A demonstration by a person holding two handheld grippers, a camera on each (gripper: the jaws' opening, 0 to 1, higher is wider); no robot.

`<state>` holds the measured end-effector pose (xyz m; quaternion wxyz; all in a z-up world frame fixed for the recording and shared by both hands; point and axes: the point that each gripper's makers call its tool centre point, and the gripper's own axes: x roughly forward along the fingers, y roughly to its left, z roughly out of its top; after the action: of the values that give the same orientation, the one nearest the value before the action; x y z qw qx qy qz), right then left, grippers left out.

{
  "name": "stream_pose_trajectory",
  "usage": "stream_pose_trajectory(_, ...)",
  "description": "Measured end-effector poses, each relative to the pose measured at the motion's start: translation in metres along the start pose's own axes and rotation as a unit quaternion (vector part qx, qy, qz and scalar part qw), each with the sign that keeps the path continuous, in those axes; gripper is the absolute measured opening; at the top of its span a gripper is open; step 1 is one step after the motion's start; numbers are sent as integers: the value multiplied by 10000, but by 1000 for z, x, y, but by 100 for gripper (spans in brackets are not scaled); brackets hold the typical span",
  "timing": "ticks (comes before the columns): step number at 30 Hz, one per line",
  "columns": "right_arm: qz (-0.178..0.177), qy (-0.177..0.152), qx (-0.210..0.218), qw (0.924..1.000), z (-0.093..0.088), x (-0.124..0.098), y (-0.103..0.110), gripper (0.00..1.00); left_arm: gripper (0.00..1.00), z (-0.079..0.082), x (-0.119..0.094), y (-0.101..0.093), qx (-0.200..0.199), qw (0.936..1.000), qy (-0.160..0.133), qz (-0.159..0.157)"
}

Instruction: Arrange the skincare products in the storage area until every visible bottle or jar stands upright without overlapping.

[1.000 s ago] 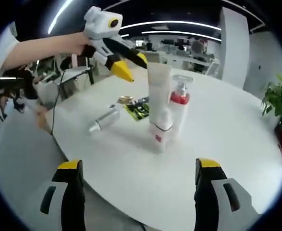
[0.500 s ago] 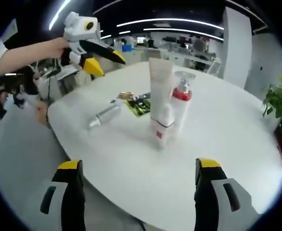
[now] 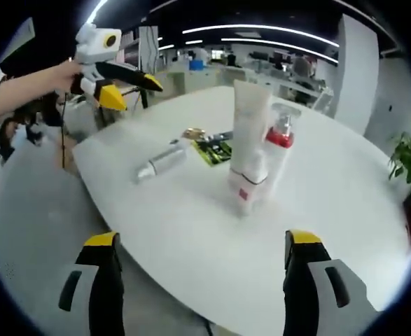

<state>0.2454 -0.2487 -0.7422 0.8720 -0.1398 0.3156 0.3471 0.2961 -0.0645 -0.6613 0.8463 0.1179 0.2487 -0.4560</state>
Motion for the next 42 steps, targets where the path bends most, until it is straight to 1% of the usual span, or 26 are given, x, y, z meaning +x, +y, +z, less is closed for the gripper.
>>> stream_pose_trajectory(1, -3, -3, 10, 10000, 0, 0, 0, 96, 66, -2, -3, -3, -63, 10000, 0, 69)
stream_pose_trajectory(3, 5, -10, 30, 10000, 0, 0, 0, 95, 73, -10, -10, -4, -278, 9992, 9, 296)
stream_pose_trajectory(4, 2, -5, 27, 10000, 0, 1, 0, 95, 77, -13, -13, -4, -350, 9986, -49, 392)
stream_pose_trajectory(5, -2, 1, 21, 10000, -1, 1, 0, 95, 82, -17, -16, -5, -417, 9981, -76, 450)
stream_pose_trajectory(6, -6, 15, 12, 10000, -1, 1, 0, 95, 83, -21, -18, -6, -473, 9977, -69, 486)
stream_pose_trajectory(7, -3, 34, -9, 10000, -1, 1, 0, 95, 82, -28, -22, -7, -531, 9972, -29, 519)
stream_pose_trajectory(9, 13, 31, -24, 10000, -1, 2, 1, 95, 80, -38, -29, -9, -658, 9959, -17, 623)
stream_pose_trajectory(11, 26, 27, -37, 10000, -1, 2, 1, 95, 80, -45, -34, -11, -808, 9941, -47, 715)
stream_pose_trajectory(13, 43, 34, -66, 10000, 0, 2, 3, 95, 80, -54, -41, -12, -973, 9912, -19, 894)
stream_pose_trajectory(17, 83, 57, -134, 9999, -1, 2, 4, 95, 79, -67, -49, -16, -1120, 9878, -39, 1081)
stream_pose_trajectory(19, 94, 74, -161, 9998, -1, 3, 5, 94, 78, -75, -52, -18, -1111, 9869, 5, 1173)
stream_pose_trajectory(21, 111, 100, -181, 9997, -2, 4, 7, 94, 78, -83, -52, -19, -1218, 9849, 53, 1229)
stream_pose_trajectory(23, 95, 116, -187, 9997, -2, 4, 6, 95, 78, -90, -52, -18, -1333, 9829, 20, 1272)
stream_pose_trajectory(26, 83, 114, -173, 9998, -2, 3, 6, 95, 79, -95, -55, -18, -1383, 9807, 27, 1382)
stream_pose_trajectory(27, 76, 123, -177, 9997, -3, 3, 6, 95, 79, -102, -54, -16, -1407, 9797, 70, 1428)
stream_pose_trajectory(29, 71, 121, -187, 9997, -2, 3, 5, 95, 81, -109, -54, -13, -1463, 9777, 97, 1502)
stream_pose_trajectory(32, 54, 111, -247, 9996, -1, 3, 5, 95, 82, -112, -57, -13, -1486, 9763, 129, 1571)
stream_pose_trajectory(33, 47, 115, -285, 9995, -1, 3, 5, 95, 81, -110, -58, -13, -1458, 9764, 134, 1588)
stream_pose_trajectory(35, 49, 124, -328, 9994, 0, 4, 5, 95, 80, -107, -59, -11, -1389, 9768, 77, 1629)
stream_pose_trajectory(38, 40, 166, -416, 9990, 0, 4, 6, 95, 80, -104, -58, -11, -1414, 9759, -27, 1661)
stream_pose_trajectory(42, 50, 218, -495, 9985, -1, 5, 7, 95, 80, -104, -59, -11, -1364, 9765, -55, 1667)
